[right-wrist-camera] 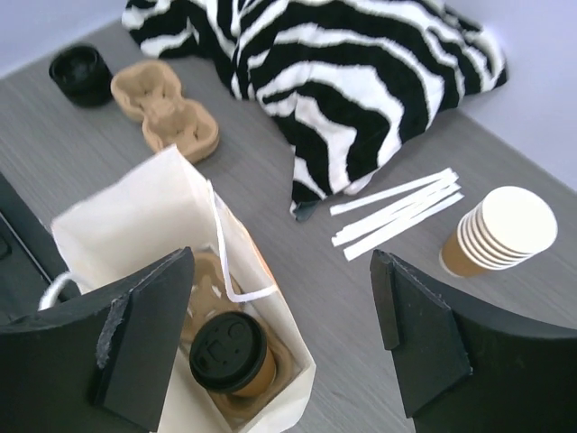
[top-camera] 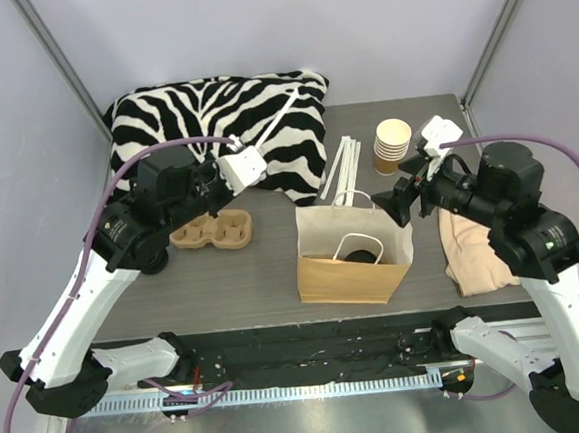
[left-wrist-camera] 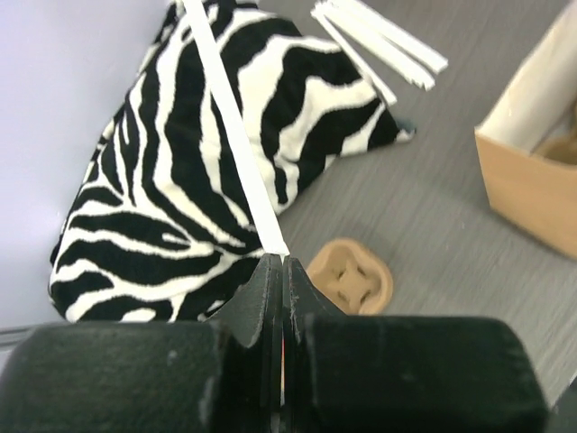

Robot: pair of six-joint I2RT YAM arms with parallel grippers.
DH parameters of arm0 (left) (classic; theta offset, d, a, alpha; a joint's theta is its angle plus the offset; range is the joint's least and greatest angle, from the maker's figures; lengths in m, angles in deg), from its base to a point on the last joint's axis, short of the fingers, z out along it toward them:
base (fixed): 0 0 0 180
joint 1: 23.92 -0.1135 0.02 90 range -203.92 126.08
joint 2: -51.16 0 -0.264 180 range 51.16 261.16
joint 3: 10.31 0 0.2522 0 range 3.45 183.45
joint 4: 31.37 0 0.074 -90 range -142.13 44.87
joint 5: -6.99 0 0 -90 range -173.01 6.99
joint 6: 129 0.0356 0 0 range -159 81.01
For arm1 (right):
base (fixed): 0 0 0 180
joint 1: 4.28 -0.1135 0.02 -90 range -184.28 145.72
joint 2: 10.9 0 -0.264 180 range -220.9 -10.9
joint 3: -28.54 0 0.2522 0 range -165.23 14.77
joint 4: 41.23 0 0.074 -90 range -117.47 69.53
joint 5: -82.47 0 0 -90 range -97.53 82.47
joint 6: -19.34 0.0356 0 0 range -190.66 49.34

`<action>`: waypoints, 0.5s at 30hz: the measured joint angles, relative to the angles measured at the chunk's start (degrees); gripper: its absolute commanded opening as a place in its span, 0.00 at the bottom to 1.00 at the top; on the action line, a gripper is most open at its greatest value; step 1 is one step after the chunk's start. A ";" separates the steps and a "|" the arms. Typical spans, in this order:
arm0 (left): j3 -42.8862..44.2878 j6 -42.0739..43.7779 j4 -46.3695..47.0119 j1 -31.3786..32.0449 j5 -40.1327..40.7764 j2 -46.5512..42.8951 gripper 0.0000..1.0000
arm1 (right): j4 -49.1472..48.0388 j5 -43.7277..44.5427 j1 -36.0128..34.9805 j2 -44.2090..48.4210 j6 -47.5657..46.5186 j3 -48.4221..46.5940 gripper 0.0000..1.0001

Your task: Pack the takeout coffee

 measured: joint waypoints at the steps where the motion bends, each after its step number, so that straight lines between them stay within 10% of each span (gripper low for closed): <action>1: -0.48 -0.55 1.68 0.00 -0.13 0.00 0.00 | 0.37 0.39 0.00 -0.02 0.70 -1.73 0.88; 15: -12.85 8.44 24.90 5.25 -9.81 -2.82 0.00 | -11.17 1.99 0.00 -9.66 16.04 -16.52 0.75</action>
